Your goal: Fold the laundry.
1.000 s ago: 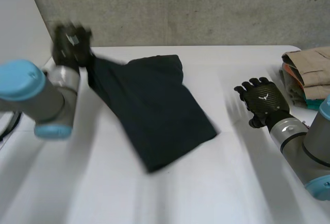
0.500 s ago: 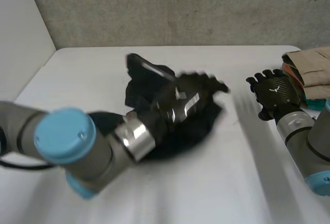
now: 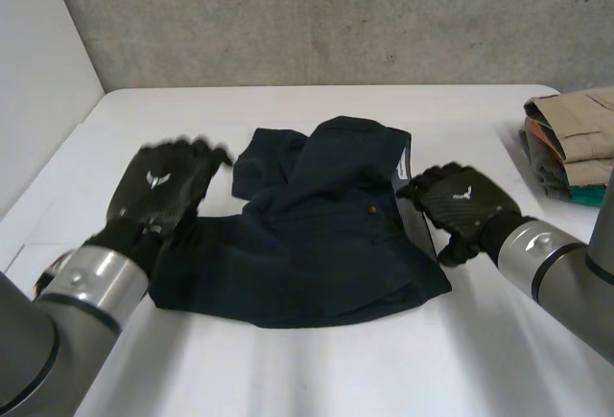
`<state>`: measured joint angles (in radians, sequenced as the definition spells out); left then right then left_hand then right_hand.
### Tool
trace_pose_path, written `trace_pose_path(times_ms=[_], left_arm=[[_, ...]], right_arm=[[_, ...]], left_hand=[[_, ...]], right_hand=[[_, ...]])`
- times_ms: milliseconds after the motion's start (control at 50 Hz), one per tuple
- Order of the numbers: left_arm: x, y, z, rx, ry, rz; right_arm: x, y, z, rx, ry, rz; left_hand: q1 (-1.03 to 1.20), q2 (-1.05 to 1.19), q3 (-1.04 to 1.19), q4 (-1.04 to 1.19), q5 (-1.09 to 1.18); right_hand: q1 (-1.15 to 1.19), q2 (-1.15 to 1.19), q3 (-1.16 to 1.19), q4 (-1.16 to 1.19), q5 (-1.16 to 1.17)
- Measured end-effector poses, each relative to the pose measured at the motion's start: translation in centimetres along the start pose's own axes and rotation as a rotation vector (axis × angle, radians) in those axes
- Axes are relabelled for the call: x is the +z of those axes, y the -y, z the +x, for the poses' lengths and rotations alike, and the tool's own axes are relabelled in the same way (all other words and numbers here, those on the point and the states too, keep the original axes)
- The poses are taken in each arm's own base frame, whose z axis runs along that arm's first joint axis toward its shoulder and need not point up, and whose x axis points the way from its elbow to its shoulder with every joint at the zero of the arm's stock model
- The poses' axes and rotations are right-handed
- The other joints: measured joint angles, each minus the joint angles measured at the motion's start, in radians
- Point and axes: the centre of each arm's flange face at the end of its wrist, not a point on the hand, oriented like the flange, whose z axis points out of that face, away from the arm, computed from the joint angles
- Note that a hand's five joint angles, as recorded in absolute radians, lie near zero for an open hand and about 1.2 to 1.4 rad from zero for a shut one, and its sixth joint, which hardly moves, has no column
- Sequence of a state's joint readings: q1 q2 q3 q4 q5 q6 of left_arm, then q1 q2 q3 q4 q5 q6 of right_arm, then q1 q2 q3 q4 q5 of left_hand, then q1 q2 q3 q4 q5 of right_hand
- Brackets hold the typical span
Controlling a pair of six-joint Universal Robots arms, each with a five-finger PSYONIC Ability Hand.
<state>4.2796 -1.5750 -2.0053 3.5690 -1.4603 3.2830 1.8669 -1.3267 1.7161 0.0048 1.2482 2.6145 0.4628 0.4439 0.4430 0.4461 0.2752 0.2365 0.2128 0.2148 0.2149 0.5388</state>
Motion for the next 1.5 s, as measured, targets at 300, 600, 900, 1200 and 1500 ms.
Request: trace_pose_path(times_ms=[300, 600, 900, 1200, 1500], left_arm=[[-2.3, -7.8, -3.6, 0.022, 0.073, -0.473], [1.6, -9.6, -4.6, 0.076, 0.072, -0.326], [4.8, -8.2, -4.1, 0.241, 0.042, -0.204], [1.5, 11.7, -6.1, 0.024, 0.132, 0.388], [-1.9, -1.2, 0.5, -0.158, -0.086, -0.222]], right_arm=[[2.5, -3.9, -5.3, -0.092, 0.178, -0.112], [3.3, -3.3, -4.7, -0.112, 0.054, -0.010], [2.7, -0.1, -2.6, -0.087, -0.051, 0.058], [-3.1, 12.6, 2.4, -0.117, -0.193, 0.240], [0.6, 5.7, -2.4, -0.030, -0.037, 0.011]], left_hand=[[0.179, 0.198, 0.198, 0.196, 0.189], [0.114, 0.131, 0.132, 0.120, 0.111], [0.716, 0.750, 0.745, 0.750, 0.714], [0.716, 0.751, 0.746, 0.753, 0.714], [0.082, 0.128, 0.130, 0.118, 0.110]], right_hand=[[0.507, 0.574, 0.561, 0.541, 0.087], [0.860, 0.961, 0.959, 0.977, 0.454], [0.870, 0.961, 0.959, 0.982, 0.454], [0.874, 0.961, 0.959, 0.982, 0.454], [0.874, 0.965, 0.971, 0.983, 0.463]])
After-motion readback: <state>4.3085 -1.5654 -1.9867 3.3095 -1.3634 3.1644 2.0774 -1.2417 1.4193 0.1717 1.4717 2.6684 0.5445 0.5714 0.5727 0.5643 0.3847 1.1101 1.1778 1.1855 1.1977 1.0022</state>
